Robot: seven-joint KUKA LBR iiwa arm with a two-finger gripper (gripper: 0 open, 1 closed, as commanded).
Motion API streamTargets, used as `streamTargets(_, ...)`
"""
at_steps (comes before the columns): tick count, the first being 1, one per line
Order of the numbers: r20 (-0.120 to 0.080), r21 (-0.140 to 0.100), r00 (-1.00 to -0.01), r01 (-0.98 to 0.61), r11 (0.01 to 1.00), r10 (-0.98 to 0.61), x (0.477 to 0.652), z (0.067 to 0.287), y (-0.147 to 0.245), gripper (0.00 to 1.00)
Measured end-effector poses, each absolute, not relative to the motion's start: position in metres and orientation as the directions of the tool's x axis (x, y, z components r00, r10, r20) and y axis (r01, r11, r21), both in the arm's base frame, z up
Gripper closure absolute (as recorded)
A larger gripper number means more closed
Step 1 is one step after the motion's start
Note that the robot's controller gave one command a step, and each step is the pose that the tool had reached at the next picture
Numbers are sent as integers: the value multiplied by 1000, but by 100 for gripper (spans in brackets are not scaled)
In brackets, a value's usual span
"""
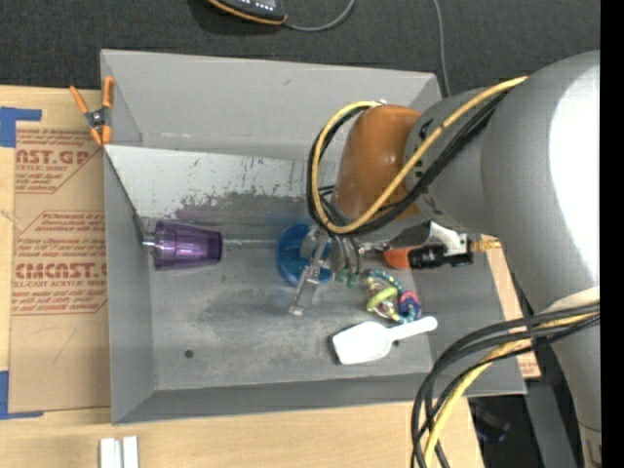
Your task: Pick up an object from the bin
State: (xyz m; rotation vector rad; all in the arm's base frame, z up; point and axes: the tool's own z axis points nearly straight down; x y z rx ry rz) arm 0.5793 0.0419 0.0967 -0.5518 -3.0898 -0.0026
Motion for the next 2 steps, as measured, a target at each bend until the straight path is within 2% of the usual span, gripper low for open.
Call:
streamTargets(1, -1, 2, -882, 471, 882, 471, 593, 70, 21, 0)
streamTargets(2, -3, 3, -901, 434, 901, 434, 585, 72, 48, 100)
